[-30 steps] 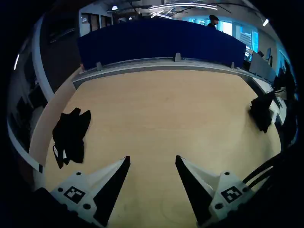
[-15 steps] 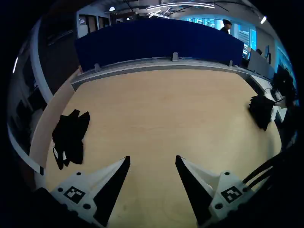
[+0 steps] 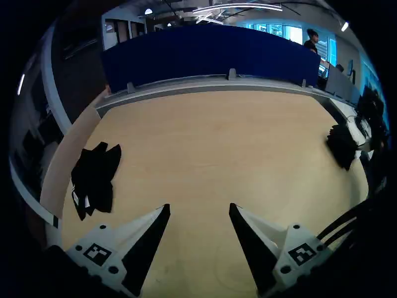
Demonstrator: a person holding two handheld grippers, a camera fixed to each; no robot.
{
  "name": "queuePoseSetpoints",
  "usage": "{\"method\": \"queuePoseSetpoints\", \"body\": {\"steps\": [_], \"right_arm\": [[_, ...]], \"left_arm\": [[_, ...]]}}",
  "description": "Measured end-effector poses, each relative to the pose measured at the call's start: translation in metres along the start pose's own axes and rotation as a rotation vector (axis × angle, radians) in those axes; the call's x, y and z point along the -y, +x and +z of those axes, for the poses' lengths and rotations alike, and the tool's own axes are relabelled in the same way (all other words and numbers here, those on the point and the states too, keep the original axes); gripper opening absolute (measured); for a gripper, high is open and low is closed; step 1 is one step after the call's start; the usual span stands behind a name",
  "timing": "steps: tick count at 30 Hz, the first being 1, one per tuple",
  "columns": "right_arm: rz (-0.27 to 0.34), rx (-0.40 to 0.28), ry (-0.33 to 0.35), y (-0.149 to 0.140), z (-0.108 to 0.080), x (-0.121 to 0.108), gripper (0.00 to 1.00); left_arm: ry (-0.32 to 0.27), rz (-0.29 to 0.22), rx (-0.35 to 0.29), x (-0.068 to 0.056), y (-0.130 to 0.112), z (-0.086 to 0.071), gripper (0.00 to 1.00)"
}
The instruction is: Fold towel
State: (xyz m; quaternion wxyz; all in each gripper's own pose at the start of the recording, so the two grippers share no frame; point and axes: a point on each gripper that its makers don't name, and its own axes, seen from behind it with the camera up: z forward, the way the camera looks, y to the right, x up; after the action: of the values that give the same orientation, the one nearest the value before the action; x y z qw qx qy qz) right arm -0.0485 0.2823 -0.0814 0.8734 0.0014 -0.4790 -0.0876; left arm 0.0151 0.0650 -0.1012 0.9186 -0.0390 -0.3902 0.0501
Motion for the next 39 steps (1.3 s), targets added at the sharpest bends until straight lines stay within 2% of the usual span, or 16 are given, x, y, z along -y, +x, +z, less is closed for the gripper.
{"method": "queuePoseSetpoints", "body": {"steps": [5,11,24,30,34,36,39], "right_arm": [[0.028,0.017,-0.009,-0.012,0.009,-0.001,0.06],[0.048,0.02,-0.024,-0.013,0.015,-0.003,0.06],[0.04,0.008,-0.037,-0.011,0.017,-0.003,0.09],[0.031,-0.023,-0.065,-0.009,0.008,-0.005,0.24],[0.035,-0.045,-0.078,-0.009,0.001,-0.006,0.37],[0.039,-0.057,-0.085,-0.008,-0.003,-0.007,0.46],[0.043,-0.076,-0.096,-0.007,-0.009,-0.009,0.64]], "left_arm": [[0.004,0.004,0.002,0.0,-0.002,0.002,0.88],[0.003,0.01,0.002,-0.003,-0.002,0.002,0.88],[0.002,0.011,0.002,-0.006,-0.002,0.001,0.88],[0.002,0.012,0.0,-0.005,0.0,-0.001,0.88],[-0.003,0.012,-0.001,-0.007,0.001,-0.002,0.88],[-0.004,0.014,-0.002,-0.008,0.001,-0.002,0.88],[-0.006,0.017,-0.003,-0.008,0.001,-0.002,0.88]]}}
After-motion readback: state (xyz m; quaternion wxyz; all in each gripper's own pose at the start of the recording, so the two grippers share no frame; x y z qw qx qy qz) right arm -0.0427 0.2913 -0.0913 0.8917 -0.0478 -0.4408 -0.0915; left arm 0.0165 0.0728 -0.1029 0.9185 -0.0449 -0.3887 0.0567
